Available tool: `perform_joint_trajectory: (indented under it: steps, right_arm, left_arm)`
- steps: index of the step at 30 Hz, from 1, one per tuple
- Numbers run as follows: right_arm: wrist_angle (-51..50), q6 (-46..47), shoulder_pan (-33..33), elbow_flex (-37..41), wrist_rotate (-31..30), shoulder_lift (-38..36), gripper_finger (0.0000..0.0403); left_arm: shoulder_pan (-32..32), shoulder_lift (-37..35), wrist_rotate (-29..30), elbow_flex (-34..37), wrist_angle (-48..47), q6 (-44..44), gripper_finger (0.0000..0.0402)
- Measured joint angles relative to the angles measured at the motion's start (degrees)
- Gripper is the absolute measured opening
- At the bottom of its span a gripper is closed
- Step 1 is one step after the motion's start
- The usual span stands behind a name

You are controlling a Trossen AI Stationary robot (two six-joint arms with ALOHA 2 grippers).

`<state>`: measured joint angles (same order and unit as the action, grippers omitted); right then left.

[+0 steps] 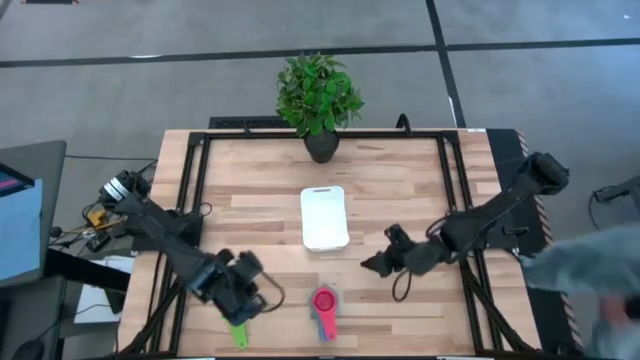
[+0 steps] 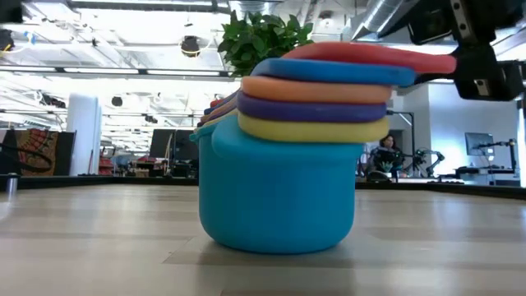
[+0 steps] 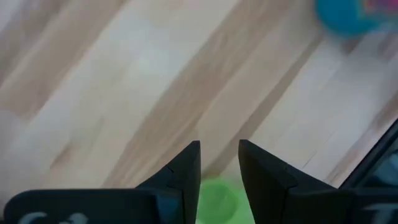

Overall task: Nest measuring cups in basket
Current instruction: Stack the green measuring cup on top of the pink measuring cup

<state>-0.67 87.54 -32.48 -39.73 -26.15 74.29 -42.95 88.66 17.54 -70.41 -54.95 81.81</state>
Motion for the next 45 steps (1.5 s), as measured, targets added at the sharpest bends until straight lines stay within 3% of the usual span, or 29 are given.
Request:
perform_joint_trajectory:
  steps: [7, 14, 18, 27, 39, 42, 45]
  right_arm:
    - [-0.04, 6.82, -2.09, -7.53, -2.38, 11.73, 0.0260]
    - [-0.40, 6.69, -2.38, -17.72, -1.85, 19.73, 0.0260]
    - [-3.57, 6.65, -2.38, -21.98, -0.03, 21.26, 0.0260]
    - [-12.63, 6.52, -2.55, -26.57, 0.92, 21.07, 0.0260]
    - [-12.34, 5.60, -2.42, -27.30, 0.94, 20.93, 0.0260]
    - [-12.32, 5.76, -2.81, -27.30, 0.92, 20.93, 0.0260]
    - [-12.30, 5.82, -2.91, -27.30, 0.93, 20.93, 0.0260]
  left_arm:
    - [-7.36, 0.02, -5.43, 5.50, 0.92, 8.85, 0.0087]
    - [-11.61, 0.02, -8.17, 13.12, 5.00, 15.10, 0.0087]
    - [-11.49, 0.04, -13.55, 17.12, 12.97, 17.38, 0.0087]
    - [-11.46, 0.02, -9.82, 19.21, 18.75, 17.79, 0.0087]
    - [-11.55, 3.23, -10.69, 20.17, 21.42, 17.88, 0.0086]
    - [-11.55, 3.30, -10.82, 20.17, 21.70, 17.74, 0.0068]
    - [-11.38, 3.30, -10.57, 20.17, 21.72, 17.38, 0.0021]
